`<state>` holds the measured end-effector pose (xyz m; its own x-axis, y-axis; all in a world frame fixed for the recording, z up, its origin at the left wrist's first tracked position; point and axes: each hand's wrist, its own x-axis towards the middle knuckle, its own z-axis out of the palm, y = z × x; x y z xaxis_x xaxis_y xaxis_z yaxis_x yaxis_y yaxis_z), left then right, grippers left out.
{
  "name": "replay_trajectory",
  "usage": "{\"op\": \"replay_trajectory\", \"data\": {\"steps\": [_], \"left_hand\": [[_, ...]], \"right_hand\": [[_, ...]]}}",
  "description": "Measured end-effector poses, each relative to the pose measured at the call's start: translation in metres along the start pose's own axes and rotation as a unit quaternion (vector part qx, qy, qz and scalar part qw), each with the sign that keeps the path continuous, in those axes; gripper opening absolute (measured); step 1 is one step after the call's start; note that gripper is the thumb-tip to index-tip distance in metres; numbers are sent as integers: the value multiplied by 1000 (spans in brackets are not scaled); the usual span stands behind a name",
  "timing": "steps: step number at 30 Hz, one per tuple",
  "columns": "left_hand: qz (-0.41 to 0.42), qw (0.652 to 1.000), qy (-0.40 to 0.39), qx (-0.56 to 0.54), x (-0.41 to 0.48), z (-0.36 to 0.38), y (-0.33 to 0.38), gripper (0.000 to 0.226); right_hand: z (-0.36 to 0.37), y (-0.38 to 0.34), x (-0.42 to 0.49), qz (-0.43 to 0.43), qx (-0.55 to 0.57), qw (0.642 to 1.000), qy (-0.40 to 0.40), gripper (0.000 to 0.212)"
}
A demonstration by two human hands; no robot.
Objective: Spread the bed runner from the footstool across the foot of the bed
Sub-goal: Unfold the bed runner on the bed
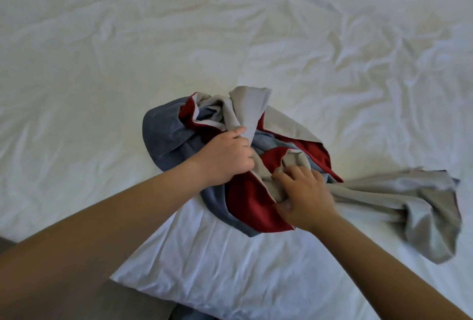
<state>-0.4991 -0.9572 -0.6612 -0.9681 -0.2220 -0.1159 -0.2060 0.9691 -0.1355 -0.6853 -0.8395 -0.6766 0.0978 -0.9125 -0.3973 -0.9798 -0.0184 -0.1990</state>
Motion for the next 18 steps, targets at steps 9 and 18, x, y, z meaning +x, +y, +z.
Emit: {"op": "replay_trajectory", "data": {"steps": [9, 18], "left_hand": [[-82, 989, 46, -112, 22, -12, -41, 23], [-137, 979, 83, -126, 68, -8, -67, 29]], "right_hand": [[-36, -1, 26, 61, 239, 968, 36, 75], [-52, 31, 51, 65, 342, 934, 84, 10]]}}
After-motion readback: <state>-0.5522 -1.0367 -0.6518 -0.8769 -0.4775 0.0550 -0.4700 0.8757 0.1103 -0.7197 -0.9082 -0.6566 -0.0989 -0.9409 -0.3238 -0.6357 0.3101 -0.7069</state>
